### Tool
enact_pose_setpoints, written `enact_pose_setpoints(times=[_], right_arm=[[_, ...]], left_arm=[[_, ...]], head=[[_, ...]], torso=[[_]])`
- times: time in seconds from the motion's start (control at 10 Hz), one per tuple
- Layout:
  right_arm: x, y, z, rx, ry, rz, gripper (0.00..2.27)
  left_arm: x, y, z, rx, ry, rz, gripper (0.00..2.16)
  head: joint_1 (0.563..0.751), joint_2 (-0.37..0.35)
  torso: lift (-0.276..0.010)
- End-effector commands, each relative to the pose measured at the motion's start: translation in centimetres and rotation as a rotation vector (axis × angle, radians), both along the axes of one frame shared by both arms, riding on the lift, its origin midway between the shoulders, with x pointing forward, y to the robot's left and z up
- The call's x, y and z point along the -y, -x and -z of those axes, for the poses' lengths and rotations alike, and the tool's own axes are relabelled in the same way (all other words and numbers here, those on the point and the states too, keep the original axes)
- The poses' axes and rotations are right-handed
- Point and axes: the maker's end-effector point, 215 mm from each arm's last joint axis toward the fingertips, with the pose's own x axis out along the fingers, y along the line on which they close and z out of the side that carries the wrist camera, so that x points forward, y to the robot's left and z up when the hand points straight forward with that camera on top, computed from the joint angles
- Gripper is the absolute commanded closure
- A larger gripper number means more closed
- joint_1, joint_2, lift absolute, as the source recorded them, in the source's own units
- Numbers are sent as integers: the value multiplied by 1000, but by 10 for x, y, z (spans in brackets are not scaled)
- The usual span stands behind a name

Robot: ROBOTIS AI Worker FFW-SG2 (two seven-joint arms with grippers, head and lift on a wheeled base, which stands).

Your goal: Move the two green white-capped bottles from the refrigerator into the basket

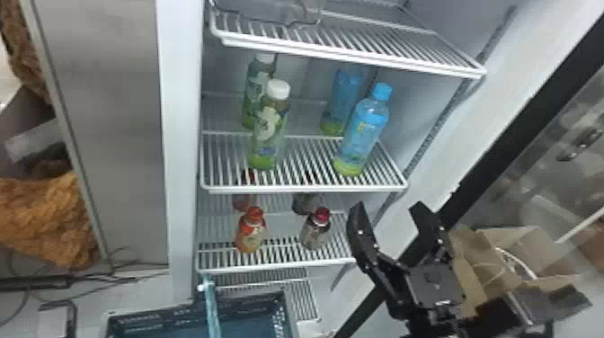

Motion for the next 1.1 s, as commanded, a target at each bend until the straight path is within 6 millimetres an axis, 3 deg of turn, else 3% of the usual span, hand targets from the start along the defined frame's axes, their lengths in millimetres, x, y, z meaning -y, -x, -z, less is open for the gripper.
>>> enact_pose_setpoints(times=[0.0, 0.8, 1.0], right_arm=[[-10, -10, 10, -21, -16, -25, 93], [-61, -78, 22, -24, -23, -145, 90], [-64, -93, 28, -52, 3, -154, 90]], left_arm=[[-1, 0, 1, -2, -3, -2, 1176], [0, -2, 1, 5, -9, 0, 1176], [2, 0, 1, 4, -8, 7, 1176]], head=[[695, -350], [695, -350], [695, -349]], torso=[[-4], [-4], [-4]])
